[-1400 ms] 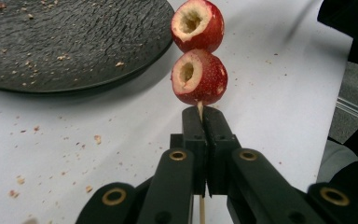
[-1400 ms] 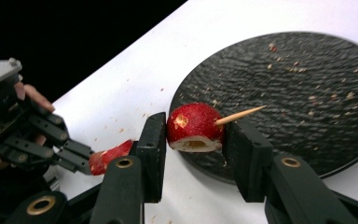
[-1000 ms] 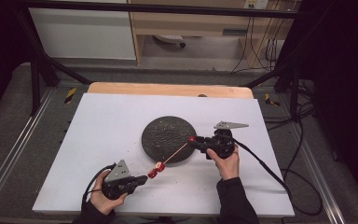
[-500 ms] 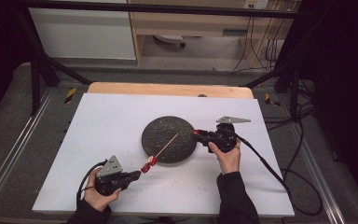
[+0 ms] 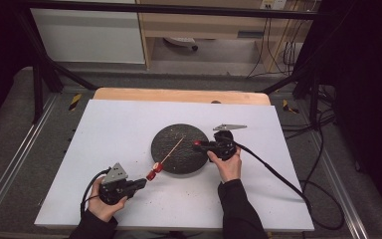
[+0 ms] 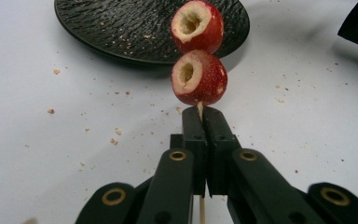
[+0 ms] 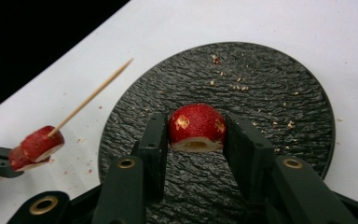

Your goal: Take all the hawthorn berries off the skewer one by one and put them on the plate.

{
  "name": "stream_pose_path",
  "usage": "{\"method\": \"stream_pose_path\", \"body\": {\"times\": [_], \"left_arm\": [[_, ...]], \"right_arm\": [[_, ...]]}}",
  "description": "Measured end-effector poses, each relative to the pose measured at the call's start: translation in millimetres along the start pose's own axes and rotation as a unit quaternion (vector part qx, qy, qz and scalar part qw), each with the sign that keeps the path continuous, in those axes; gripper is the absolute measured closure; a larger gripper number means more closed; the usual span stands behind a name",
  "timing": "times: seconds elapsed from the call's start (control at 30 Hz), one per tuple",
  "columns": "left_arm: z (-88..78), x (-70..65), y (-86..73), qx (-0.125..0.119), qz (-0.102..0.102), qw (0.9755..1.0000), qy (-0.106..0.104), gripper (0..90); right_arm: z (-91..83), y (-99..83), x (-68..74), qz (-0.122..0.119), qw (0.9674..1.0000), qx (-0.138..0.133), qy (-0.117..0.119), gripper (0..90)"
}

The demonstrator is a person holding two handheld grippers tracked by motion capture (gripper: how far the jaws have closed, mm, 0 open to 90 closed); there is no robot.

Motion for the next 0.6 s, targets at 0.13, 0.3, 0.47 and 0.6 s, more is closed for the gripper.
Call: {"method": "stream_pose_path", "body": {"times": [0.13, 0.3, 0.47, 0.6], "left_arm": [[1.2, 2.7, -0.3, 0.000, -0.004, 1.0000, 0.006, 88.1], [1.7, 6.0, -0.2, 0.000, -0.010, 0.9998, 0.015, 88.2], [1.8, 5.9, -0.1, 0.000, -0.011, 0.9998, 0.016, 88.2], [2.1, 5.3, 0.1, 0.000, -0.012, 0.9998, 0.015, 88.2]], "right_arm": [[13.4, -4.0, -0.6, -0.001, 0.9999, 0.013, -0.007, 61.2], [30.1, -12.9, -3.2, 0.004, 0.9995, 0.027, -0.015, 61.2], [39.9, -21.8, -7.5, 0.000, 0.9987, 0.042, -0.027, 61.2], [42.5, -26.5, -9.3, -0.007, 0.9980, 0.054, -0.034, 61.0]]}}
Point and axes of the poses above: each handheld gripper's, and its own axes: z roughly forward along the jaws, y roughly out of its top, x roughly to its left, the point moved 6 cm from there along z, roughly forward along the jaws, and after that the axes turned 6 degrees about -x, right-handed, at the moved point
